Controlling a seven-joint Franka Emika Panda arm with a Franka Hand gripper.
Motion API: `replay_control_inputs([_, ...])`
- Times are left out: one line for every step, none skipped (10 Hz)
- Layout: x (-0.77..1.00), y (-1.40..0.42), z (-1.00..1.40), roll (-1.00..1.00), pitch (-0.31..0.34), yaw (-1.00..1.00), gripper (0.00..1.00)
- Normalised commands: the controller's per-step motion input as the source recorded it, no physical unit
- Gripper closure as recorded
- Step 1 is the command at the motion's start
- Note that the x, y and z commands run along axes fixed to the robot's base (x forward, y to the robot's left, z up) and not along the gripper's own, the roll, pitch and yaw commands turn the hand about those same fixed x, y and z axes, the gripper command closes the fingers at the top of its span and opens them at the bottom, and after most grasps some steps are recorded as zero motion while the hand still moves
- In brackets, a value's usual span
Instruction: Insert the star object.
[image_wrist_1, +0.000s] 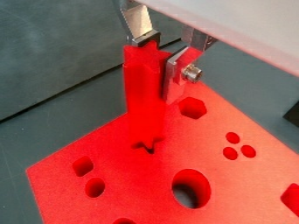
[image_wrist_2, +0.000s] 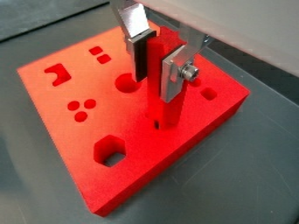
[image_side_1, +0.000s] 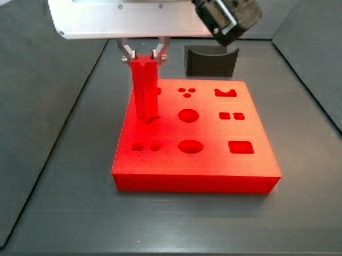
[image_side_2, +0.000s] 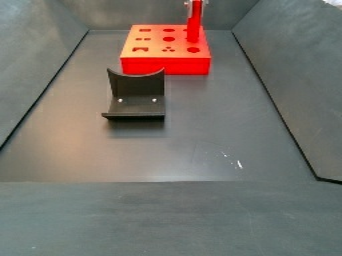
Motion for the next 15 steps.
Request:
replay_control_inputs([0.07, 0.0, -0.27, 0.11, 0.0, 0.0, 1.0])
replay_control_inputs([0.16, 0.0, -0.25, 0.09, 0.0, 0.04, 1.0])
replay_control_inputs([0.28, 0.0, -0.21, 0.06, 0.0, 0.13, 1.0])
replay_control_inputs([0.22, 0.0, -0.23, 0.08, 0.0, 0.1, 1.0])
replay_control_inputs([0.0, 0.0, -0.24, 0.11, 0.0, 0.05, 1.0])
replay_control_inputs([-0.06, 0.0, -0.16, 0.06, 0.0, 0.0, 1.0])
replay_control_inputs([0.04, 0.0, -0.02, 0.0, 0.021, 0.0, 1.0])
replay_control_inputs([0.11, -0.1, -0.81, 0.21, 0.004, -0.01, 1.0])
replay_control_inputs([0.18, -0.16, -0.9, 0.23, 0.0, -0.05, 1.0])
replay_control_inputs([0.1, -0.21, -0.91, 0.2, 0.01, -0.05, 1.0])
replay_control_inputs([0.04, -0.23, -0.91, 0.17, 0.047, -0.06, 1.0])
replay_control_inputs([0.0, -0.11, -0.73, 0.2, 0.119, -0.14, 1.0])
replay_control_inputs([0.0, 0.0, -0.54, 0.22, 0.179, -0.17, 1.0])
replay_control_inputs([0.0, -0.13, -0.72, 0.14, 0.166, -0.16, 1.0])
replay_control_inputs([0.03, -0.31, -1.0, 0.07, 0.006, -0.13, 1.0])
